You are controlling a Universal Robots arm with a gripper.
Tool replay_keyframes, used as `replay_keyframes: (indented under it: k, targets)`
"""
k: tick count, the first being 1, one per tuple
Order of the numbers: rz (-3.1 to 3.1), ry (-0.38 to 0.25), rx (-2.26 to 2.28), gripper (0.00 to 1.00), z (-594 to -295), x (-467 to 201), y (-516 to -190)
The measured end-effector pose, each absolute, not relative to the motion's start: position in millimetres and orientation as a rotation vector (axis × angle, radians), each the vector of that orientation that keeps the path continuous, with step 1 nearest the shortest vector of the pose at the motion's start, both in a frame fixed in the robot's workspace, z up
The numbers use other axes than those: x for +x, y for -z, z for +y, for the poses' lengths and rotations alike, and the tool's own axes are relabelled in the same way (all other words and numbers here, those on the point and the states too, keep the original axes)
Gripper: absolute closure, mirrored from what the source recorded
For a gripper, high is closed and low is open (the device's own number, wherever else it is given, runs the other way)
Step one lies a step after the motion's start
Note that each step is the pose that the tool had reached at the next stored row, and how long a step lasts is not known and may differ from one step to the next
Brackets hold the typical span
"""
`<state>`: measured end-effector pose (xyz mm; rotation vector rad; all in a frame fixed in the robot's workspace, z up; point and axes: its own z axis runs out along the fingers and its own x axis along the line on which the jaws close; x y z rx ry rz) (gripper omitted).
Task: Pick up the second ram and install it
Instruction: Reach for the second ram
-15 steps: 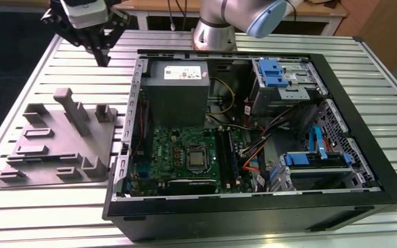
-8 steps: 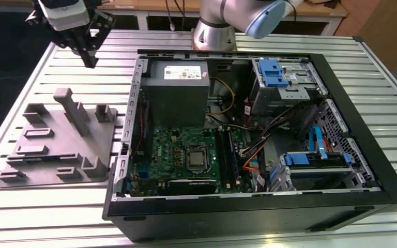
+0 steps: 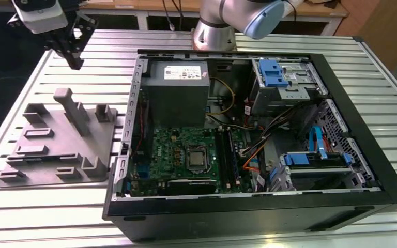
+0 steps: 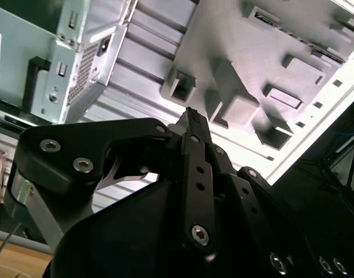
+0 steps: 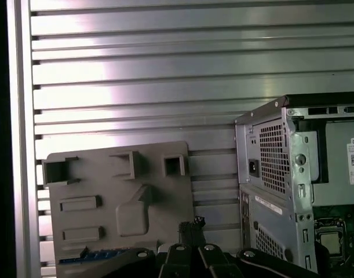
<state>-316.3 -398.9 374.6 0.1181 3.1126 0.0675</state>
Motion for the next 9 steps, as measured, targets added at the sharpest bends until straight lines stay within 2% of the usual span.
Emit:
replay_keyframes:
  k: [9]
  targets:
    - [3.113,-0.068,0.118,0.9,-401.6,-333.6,-369.5]
